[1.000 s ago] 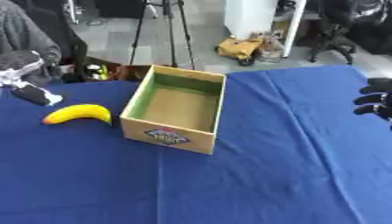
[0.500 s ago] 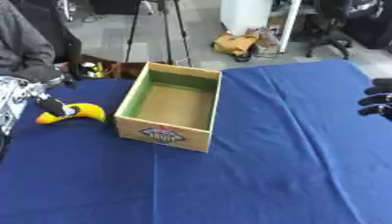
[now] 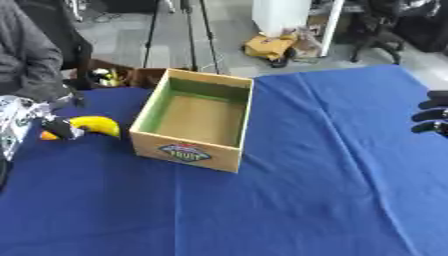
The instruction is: Pick up objects on the table and place them in the box.
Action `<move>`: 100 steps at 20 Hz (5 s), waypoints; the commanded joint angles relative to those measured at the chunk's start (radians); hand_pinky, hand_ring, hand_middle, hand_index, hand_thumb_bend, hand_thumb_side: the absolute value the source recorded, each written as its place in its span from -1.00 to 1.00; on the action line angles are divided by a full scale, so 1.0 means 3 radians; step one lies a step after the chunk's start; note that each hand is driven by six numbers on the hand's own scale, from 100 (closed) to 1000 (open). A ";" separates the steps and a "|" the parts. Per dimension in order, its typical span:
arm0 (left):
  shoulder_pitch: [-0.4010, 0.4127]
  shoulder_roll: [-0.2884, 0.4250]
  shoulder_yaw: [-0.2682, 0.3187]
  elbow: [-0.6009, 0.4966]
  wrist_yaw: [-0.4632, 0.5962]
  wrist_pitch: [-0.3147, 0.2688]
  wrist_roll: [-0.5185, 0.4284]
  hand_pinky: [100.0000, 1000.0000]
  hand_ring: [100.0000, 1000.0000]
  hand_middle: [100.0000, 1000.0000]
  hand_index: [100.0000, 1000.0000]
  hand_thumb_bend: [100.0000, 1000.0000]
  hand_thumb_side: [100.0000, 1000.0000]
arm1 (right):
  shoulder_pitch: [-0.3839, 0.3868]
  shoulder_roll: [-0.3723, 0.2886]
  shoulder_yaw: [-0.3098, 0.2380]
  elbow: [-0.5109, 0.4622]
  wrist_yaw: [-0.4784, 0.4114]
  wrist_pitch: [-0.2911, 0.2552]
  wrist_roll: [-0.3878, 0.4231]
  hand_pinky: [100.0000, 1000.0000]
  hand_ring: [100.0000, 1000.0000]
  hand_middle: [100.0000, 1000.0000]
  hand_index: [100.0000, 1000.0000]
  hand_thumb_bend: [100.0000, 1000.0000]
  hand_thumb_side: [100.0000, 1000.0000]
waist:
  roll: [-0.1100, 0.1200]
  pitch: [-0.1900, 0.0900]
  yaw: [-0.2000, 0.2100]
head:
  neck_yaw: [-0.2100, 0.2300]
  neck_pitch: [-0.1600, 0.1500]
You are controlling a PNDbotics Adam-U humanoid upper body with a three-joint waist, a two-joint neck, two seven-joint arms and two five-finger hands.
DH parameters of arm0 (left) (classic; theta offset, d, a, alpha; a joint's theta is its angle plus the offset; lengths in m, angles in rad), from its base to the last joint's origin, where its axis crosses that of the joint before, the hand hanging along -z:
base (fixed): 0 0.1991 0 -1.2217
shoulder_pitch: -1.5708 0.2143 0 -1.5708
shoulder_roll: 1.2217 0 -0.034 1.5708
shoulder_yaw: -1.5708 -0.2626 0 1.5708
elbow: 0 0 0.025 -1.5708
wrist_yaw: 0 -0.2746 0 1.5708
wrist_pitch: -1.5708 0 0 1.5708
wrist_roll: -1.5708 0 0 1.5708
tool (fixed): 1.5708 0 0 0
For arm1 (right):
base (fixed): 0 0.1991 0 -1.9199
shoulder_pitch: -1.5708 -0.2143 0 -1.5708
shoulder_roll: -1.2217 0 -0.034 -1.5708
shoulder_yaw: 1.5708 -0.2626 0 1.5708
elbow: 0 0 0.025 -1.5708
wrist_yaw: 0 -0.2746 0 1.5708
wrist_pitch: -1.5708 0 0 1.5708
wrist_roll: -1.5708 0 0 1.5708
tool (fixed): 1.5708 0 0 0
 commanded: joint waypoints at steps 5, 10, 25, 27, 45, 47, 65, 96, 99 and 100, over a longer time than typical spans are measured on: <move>-0.0039 0.0147 0.0053 -0.0025 0.0103 -0.0005 0.0046 0.77 0.57 0.48 0.55 0.03 -0.55 | -0.0059 -0.0044 -0.0020 -0.0037 0.0001 -0.0014 0.0010 0.06 0.17 0.17 0.46 -1.00 0.23 | -0.0011 0.0008 -0.0031 | 0.0033 -0.0088; -0.0031 0.0163 0.0065 -0.0018 0.0145 0.0021 0.0065 0.77 0.59 0.51 0.56 0.00 -0.55 | -0.0068 -0.0034 -0.0023 -0.0043 0.0008 -0.0016 0.0009 0.06 0.17 0.17 0.46 -1.00 0.23 | -0.0012 0.0051 -0.0060 | 0.0030 -0.0110; 0.0003 0.0186 0.0085 0.0029 0.0216 0.0086 0.0057 0.73 0.55 0.51 0.57 -0.11 -0.56 | -0.0088 -0.0021 -0.0038 -0.0028 0.0009 -0.0030 0.0032 0.06 0.17 0.17 0.46 -1.00 0.23 | -0.0017 0.0123 -0.0109 | 0.0019 -0.0161; 0.0007 0.0182 0.0082 0.0035 0.0227 0.0089 0.0056 0.70 0.51 0.47 0.55 -0.14 -0.57 | -0.0090 -0.0020 -0.0040 -0.0026 0.0009 -0.0032 0.0036 0.06 0.17 0.17 0.46 -1.00 0.23 | -0.0017 0.0128 -0.0110 | 0.0017 -0.0156; -0.0025 0.0237 0.0066 -0.0048 0.0345 0.0113 -0.0060 0.48 0.22 0.15 0.35 -0.71 -0.78 | -0.0073 -0.0027 -0.0058 0.0007 0.0000 -0.0043 0.0049 0.06 0.17 0.17 0.46 -1.00 0.24 | -0.0026 0.0070 -0.0098 | 0.0008 -0.0136; -0.0035 0.0248 0.0059 -0.0071 0.0365 0.0108 -0.0072 0.48 0.20 0.13 0.34 -0.78 -0.80 | -0.0067 -0.0028 -0.0059 0.0012 -0.0001 -0.0043 0.0050 0.06 0.17 0.17 0.46 -1.00 0.24 | -0.0028 0.0058 -0.0091 | 0.0007 -0.0130; -0.0336 0.0267 -0.0069 -0.0441 0.0518 -0.0065 -0.0289 0.48 0.11 0.03 0.24 -1.00 -0.87 | -0.0009 -0.0071 -0.0068 0.0051 -0.0010 -0.0045 0.0060 0.06 0.18 0.17 0.46 -1.00 0.24 | 0.0021 -0.0081 -0.0057 | -0.0038 -0.0091; -0.0566 -0.0291 -0.0415 -0.0745 0.0513 -0.0374 -0.0454 0.57 0.13 0.06 0.26 -0.93 -0.87 | -0.0036 -0.0040 -0.0026 0.0076 -0.0026 -0.0035 0.0110 0.06 0.18 0.16 0.46 -1.00 0.24 | 0.0124 -0.0128 -0.0269 | 0.0005 -0.0150; -0.0536 -0.0353 -0.0454 -0.0713 0.0331 -0.0384 -0.0468 0.59 0.13 0.07 0.27 -0.90 -0.88 | -0.0039 -0.0028 -0.0028 0.0081 -0.0022 -0.0034 0.0110 0.06 0.18 0.16 0.46 -1.00 0.24 | 0.0129 -0.0111 -0.0306 | 0.0020 -0.0166; -0.0529 -0.0380 -0.0465 -0.0703 0.0266 -0.0392 -0.0467 0.59 0.13 0.07 0.28 -0.90 -0.87 | -0.0041 -0.0022 -0.0028 0.0081 -0.0023 -0.0035 0.0110 0.06 0.18 0.16 0.46 -1.00 0.24 | 0.0129 -0.0104 -0.0320 | 0.0029 -0.0171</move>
